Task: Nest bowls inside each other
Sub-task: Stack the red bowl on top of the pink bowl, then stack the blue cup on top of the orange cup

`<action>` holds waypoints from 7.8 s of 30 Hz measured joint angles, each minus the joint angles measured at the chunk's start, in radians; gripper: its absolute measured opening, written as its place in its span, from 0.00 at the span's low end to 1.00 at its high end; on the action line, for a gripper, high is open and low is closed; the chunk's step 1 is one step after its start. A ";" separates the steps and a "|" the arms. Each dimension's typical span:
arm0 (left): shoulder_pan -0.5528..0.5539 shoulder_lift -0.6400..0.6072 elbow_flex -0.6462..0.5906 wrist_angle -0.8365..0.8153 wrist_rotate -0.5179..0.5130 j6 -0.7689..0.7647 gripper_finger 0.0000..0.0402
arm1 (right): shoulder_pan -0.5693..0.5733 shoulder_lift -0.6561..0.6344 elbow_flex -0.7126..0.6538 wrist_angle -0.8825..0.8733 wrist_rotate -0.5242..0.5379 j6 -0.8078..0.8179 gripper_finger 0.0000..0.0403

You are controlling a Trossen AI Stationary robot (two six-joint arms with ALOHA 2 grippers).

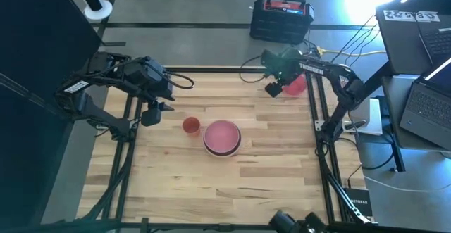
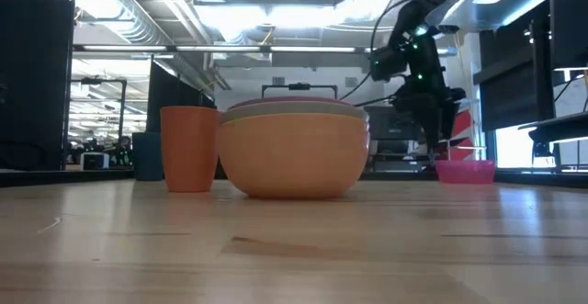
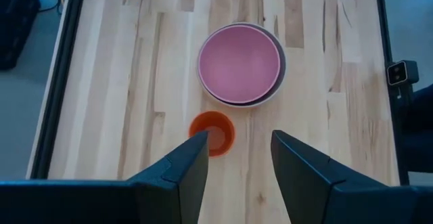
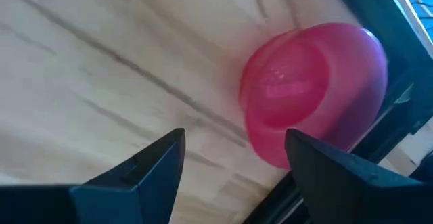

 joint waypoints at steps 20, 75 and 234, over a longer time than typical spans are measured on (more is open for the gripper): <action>0.000 0.000 0.000 0.000 0.000 -0.022 0.36 | -0.141 0.122 0.000 0.103 -0.094 -0.006 0.55; -0.001 0.000 0.000 0.000 -0.009 -0.096 0.36 | 0.867 0.469 0.926 -0.105 -0.316 0.118 0.00; -0.129 0.308 -0.312 0.058 -0.092 -0.024 0.00 | 1.718 -0.286 0.124 -0.290 0.586 1.472 0.51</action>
